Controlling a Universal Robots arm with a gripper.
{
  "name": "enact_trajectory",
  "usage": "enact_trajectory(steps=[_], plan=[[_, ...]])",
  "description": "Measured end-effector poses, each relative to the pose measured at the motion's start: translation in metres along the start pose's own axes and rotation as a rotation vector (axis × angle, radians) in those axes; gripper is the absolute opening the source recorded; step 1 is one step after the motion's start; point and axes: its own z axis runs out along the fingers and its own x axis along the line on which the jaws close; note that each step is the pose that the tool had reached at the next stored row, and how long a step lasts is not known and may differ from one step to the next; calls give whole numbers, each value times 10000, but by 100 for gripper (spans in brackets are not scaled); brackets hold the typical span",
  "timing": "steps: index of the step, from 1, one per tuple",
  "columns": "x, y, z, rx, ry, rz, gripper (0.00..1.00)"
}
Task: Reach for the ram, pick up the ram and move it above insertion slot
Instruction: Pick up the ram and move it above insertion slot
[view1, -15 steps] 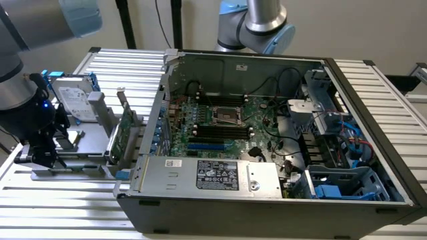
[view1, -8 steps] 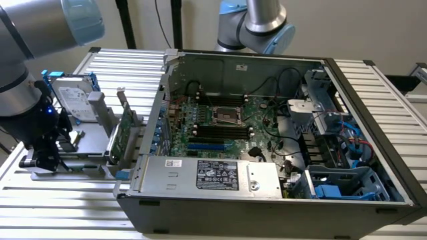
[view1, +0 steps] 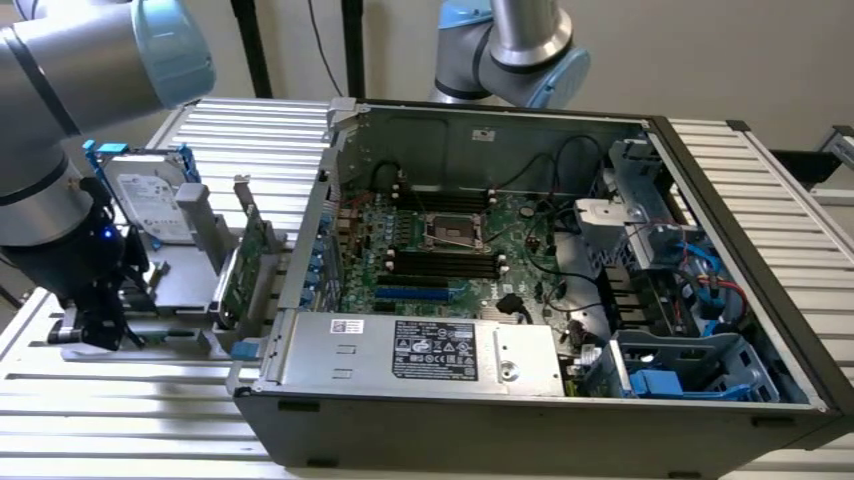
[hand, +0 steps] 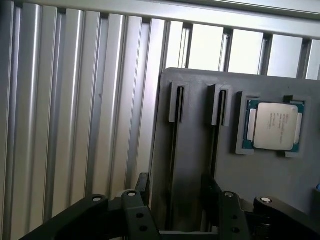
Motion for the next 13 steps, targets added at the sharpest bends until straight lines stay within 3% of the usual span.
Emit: enact_trajectory(steps=[5,13], plan=[[2,0,61,-48,-4,1,54],[2,-1,88,-52,-6,1,54]])
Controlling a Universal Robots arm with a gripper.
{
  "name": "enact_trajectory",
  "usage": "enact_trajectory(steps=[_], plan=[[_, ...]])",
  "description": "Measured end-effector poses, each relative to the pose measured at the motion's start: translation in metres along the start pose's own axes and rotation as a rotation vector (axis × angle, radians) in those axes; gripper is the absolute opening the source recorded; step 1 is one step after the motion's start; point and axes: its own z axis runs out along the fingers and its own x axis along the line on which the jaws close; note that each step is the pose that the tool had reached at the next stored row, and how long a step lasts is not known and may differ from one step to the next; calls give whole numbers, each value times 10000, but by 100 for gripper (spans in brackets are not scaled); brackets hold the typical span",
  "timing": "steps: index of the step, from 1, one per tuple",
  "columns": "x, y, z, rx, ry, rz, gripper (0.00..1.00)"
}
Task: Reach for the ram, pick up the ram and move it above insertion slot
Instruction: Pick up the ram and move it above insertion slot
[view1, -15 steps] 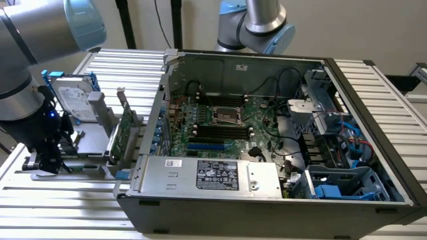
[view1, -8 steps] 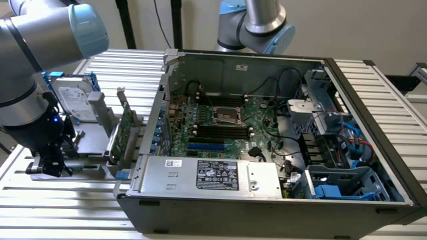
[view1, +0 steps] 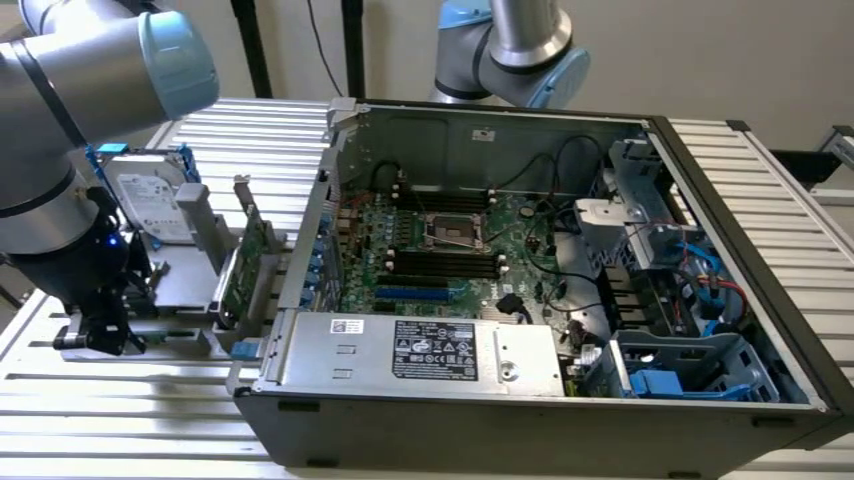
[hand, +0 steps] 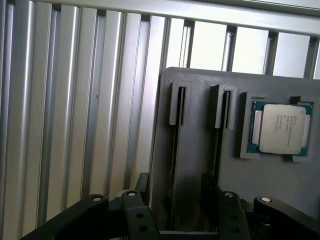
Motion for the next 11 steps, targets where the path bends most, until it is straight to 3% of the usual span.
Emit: enact_trajectory(steps=[5,8,10,11], plan=[[1,0,25,-6,1,1,54],[0,0,26,-7,1,1,45],[1,0,27,-6,0,1,33],[0,0,27,-5,-1,1,33]])
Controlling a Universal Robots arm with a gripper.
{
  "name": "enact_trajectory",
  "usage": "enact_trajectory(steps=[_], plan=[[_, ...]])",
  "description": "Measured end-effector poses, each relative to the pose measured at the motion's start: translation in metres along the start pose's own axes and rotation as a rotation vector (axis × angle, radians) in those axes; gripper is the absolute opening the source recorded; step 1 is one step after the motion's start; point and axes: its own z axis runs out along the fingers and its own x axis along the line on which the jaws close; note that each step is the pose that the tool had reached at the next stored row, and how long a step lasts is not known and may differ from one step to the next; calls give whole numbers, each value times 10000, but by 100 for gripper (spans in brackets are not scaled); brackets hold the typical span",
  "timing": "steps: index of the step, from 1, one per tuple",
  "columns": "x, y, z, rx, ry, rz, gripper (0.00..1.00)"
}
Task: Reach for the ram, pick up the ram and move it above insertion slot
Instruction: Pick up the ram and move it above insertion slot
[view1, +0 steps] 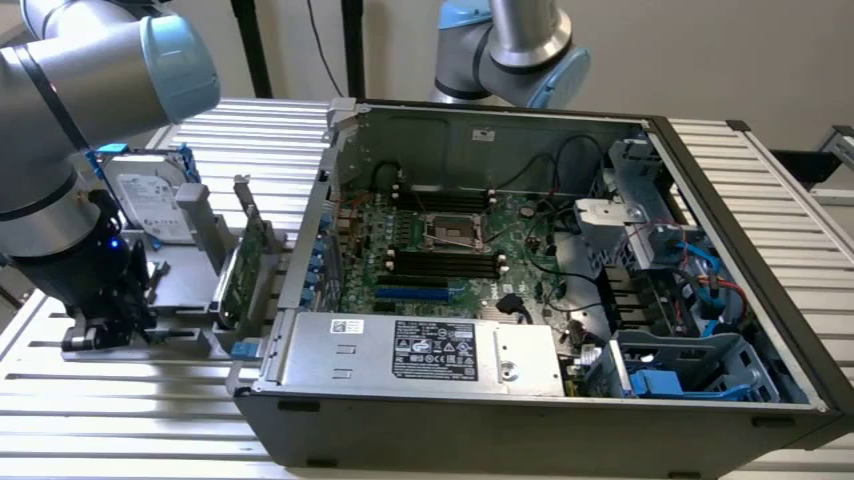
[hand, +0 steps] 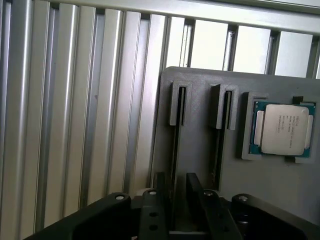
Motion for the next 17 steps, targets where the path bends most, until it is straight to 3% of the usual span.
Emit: enact_trajectory(steps=[3,13,17], plan=[[1,0,0,-1,2,0,15],[0,0,-1,1,0,-1,13],[-1,1,-52,0,-4,0,13]])
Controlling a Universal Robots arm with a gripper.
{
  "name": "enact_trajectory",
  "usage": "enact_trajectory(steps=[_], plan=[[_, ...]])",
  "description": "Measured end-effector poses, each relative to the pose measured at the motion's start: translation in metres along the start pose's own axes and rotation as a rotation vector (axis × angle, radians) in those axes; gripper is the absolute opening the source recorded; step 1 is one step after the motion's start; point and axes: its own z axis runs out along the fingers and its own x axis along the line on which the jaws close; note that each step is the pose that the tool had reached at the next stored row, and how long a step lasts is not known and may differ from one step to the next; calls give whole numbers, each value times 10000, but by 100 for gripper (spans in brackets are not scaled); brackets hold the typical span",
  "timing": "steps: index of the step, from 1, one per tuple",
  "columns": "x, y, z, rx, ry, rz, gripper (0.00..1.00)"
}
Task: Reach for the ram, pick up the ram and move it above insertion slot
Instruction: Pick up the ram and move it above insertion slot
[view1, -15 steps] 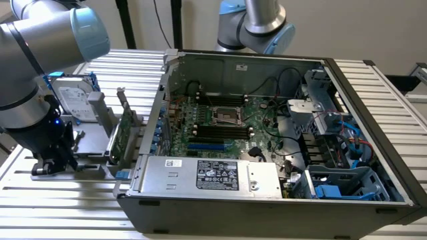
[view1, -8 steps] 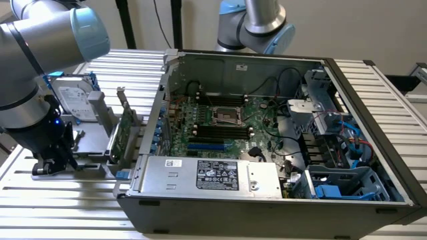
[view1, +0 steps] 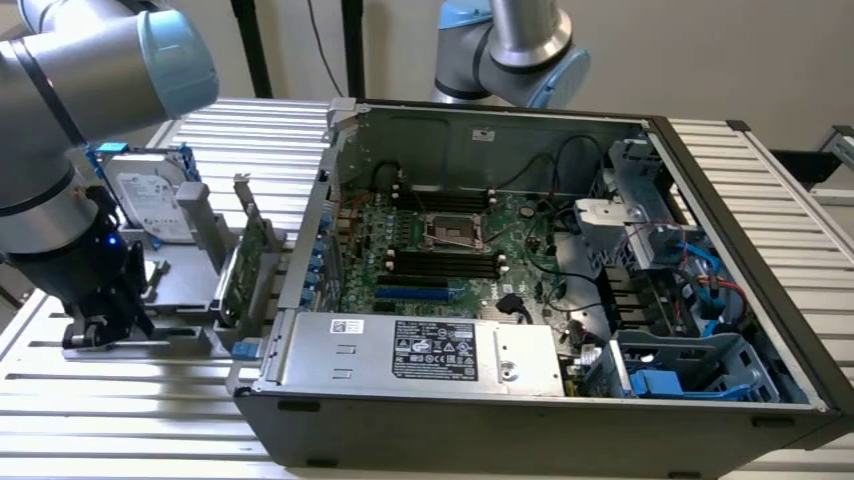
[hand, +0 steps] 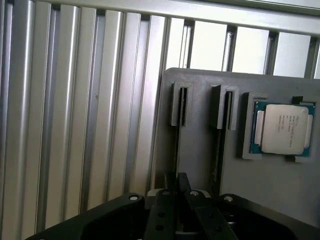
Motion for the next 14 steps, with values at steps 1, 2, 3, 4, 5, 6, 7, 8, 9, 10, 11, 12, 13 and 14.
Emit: enact_trajectory(steps=[1,2,3,4,5,6,7,8,9,10,11,12,13,14], plan=[[-1,0,-26,0,0,0,13],[-1,0,-59,-1,0,0,13],[-2,0,-101,0,0,-1,13],[-3,0,-142,0,0,-2,13],[-4,0,-188,-1,0,-1,13],[-5,0,-237,1,-1,0,13],[-6,-1,-282,-1,0,-1,13],[-7,-3,-327,-2,0,-1,13],[-8,-6,-372,-1,-1,-1,13],[-8,-10,-417,-2,0,-1,13],[-8,-15,-462,-3,0,-2,13],[-9,-21,-507,-3,0,-1,13],[-10,-27,-552,-4,0,-1,13],[-9,-35,-599,-6,1,-1,13]])
